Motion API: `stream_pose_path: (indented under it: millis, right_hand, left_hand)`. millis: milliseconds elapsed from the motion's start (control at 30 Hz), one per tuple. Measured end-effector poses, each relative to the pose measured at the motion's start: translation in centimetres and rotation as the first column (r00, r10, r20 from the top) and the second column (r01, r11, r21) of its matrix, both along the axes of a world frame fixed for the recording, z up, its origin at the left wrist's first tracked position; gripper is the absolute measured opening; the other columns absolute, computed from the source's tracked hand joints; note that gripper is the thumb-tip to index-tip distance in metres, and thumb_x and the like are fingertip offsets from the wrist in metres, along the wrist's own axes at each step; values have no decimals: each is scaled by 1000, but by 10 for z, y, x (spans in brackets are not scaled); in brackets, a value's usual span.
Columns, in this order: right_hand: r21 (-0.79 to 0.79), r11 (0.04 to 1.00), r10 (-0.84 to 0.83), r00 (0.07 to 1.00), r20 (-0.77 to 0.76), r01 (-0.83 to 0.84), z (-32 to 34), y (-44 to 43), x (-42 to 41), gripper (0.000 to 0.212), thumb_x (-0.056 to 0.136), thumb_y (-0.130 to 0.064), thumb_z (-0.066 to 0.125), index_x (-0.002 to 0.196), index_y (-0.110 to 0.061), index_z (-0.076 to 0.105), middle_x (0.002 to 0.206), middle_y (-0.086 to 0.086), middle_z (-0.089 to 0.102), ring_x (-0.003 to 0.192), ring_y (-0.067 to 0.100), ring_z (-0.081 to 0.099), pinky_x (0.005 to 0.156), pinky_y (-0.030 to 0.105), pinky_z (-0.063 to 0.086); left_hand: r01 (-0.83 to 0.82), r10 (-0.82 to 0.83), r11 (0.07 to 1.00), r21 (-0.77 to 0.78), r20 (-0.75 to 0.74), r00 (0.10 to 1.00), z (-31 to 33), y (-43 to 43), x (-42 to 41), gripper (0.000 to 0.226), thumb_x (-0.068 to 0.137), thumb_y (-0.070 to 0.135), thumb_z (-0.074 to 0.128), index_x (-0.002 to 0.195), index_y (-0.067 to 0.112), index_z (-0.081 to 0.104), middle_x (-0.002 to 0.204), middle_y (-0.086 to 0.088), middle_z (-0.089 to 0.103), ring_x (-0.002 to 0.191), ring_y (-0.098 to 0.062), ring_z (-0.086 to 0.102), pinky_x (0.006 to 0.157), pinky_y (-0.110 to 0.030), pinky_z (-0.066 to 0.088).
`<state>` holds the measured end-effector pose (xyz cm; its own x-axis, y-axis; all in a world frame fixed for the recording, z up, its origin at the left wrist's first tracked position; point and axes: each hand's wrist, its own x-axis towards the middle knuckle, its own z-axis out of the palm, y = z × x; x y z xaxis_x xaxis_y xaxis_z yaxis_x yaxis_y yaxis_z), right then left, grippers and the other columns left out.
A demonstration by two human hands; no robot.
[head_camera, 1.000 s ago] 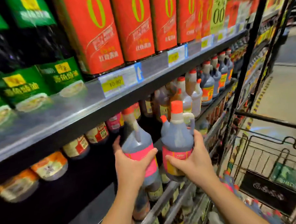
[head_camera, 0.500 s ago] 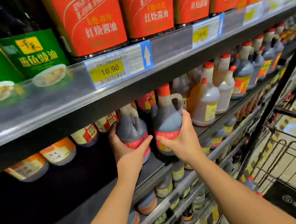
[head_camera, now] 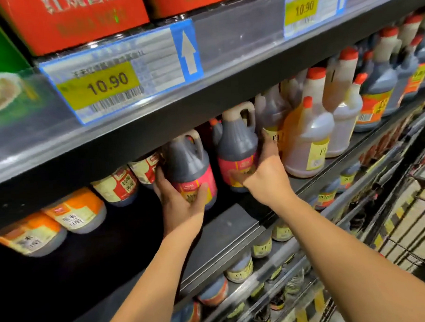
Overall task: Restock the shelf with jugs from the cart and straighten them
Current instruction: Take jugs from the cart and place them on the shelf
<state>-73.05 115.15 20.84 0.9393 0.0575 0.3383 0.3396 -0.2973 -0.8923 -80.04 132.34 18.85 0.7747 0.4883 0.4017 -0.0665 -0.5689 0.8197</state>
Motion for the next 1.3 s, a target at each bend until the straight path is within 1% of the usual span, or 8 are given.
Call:
stream_pose_path:
  millis: [167,300,500,700,933,1133,1233,1300]
  right_hand:
    - [3,1000,28,999,32,-29,-7,4,12,91,74,-21,81,145,-20,25,128,-6,55,118,17,57,99,41,47]
    - [57,994,90,993,73,-94,-3,10,25,78,80,7,70,146,0,28,130,-5,50,120,-2,45,103,16,39]
    - [-289,957,-17,999,52,31,-9,13,47,85,88,-29,68,153,-8,17,150,13,38,133,27,43,105,36,38]
    - [-308,951,-31,999,14,34,-11,19,58,86,90,-29,67,154,-9,14,148,13,44,130,27,49,101,33,42]
    - [-386,916,-101,994,38,108,-11,22,62,86,93,-28,62,155,-7,6,116,16,67,103,36,63,67,30,38]
    - [-567,821,-123,991,-56,70,1,23,55,89,97,-28,54,152,-4,-12,126,21,60,107,37,62,80,36,45]
    - [-528,844,-135,990,-37,95,8,16,31,86,96,-34,54,154,-5,-2,121,23,61,103,39,62,80,39,48]
    - [-397,912,-88,995,53,102,11,9,9,71,95,-34,55,150,-7,21,116,20,64,101,37,63,79,41,51]
  left_hand:
    - [-89,89,996,-25,-15,996,1,-3,22,107,72,24,86,153,6,18,158,-14,16,145,-20,17,103,2,5]
    - [-164,164,984,-70,2,986,1,-8,37,99,66,24,89,142,4,28,141,-13,34,130,-21,38,92,5,20]
    - [-247,247,967,-61,-18,969,1,-20,52,92,65,35,89,129,2,31,136,-21,47,125,-35,47,94,-24,33]
    - [-292,292,956,-12,-7,957,7,-26,64,105,62,43,90,134,-3,30,136,-22,47,127,-36,44,99,-32,33]
    - [-301,303,952,52,-38,952,14,-32,74,101,60,45,90,126,-3,32,132,-23,48,125,-40,47,98,-44,41]
    - [-198,200,980,31,-93,975,19,-26,62,107,53,39,94,130,1,30,138,-20,40,129,-38,41,106,-41,36]
    - [-145,141,989,-17,-136,981,14,-23,43,108,55,37,94,136,8,29,140,-16,40,127,-35,44,100,-37,38]
    - [-108,104,994,-9,-178,978,10,-23,26,99,60,38,91,136,11,34,139,-11,42,126,-32,45,98,-35,39]
